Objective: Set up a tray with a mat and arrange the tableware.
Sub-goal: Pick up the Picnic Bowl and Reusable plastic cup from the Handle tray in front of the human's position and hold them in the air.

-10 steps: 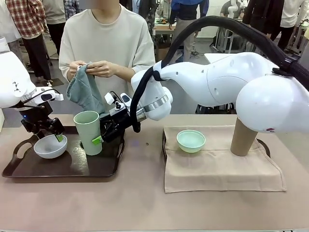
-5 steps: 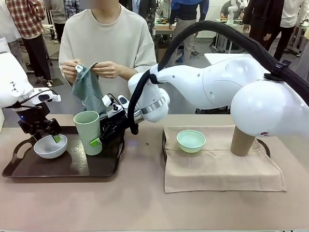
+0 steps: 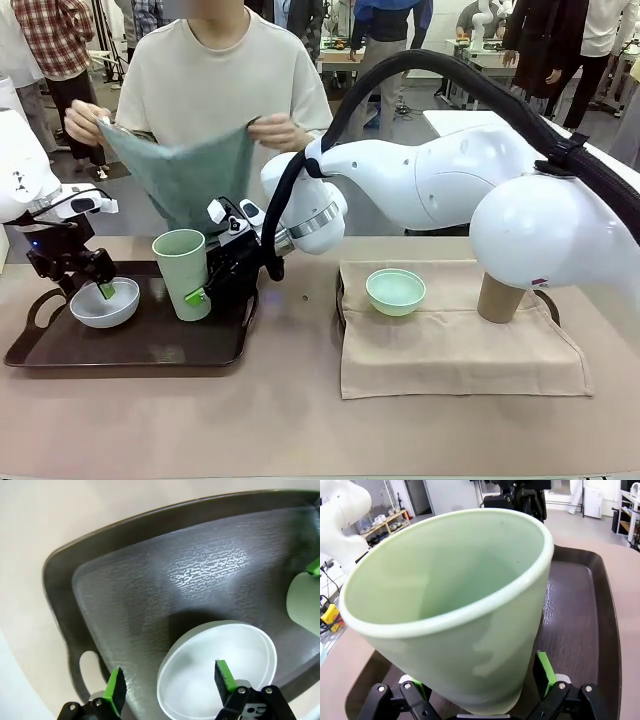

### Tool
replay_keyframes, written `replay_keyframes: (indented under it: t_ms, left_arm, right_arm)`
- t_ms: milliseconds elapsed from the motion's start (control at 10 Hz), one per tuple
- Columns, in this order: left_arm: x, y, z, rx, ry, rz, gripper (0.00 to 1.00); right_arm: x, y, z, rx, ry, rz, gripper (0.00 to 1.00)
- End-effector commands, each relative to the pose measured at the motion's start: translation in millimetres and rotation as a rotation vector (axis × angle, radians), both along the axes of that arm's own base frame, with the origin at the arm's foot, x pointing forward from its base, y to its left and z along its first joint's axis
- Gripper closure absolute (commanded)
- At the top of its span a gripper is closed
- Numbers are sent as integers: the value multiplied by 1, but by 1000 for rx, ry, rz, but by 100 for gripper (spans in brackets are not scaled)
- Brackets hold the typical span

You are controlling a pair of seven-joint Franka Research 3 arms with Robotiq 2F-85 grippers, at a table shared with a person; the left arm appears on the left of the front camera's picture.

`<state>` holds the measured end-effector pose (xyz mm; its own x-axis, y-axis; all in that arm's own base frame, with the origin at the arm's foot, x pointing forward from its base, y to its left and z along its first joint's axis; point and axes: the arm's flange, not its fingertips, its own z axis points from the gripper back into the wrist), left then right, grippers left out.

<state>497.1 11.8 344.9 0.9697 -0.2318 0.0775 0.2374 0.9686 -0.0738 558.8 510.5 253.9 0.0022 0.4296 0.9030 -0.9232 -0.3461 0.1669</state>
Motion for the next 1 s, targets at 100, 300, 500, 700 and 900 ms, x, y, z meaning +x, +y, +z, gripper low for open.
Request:
replay_keyframes:
  t_ms: [100, 300, 500, 700, 900]
  left_arm:
    - [3, -4, -6, 36, 10, 8, 7]
    - [5, -5, -12, 51, 26, 22, 7]
    - [5, -5, -15, 67, 30, 36, 65]
    - [5, -7, -13, 66, 26, 38, 100]
    - [4, -7, -12, 68, 26, 36, 90]
  right_arm:
    - [10, 16, -5, -26, 25, 14, 0]
    - [10, 22, -7, -39, 13, 25, 0]
    - [8, 23, -8, -41, -14, 56, 60]
    - [8, 22, -10, -40, -15, 60, 100]
    - [8, 21, -10, -38, -18, 57, 100]
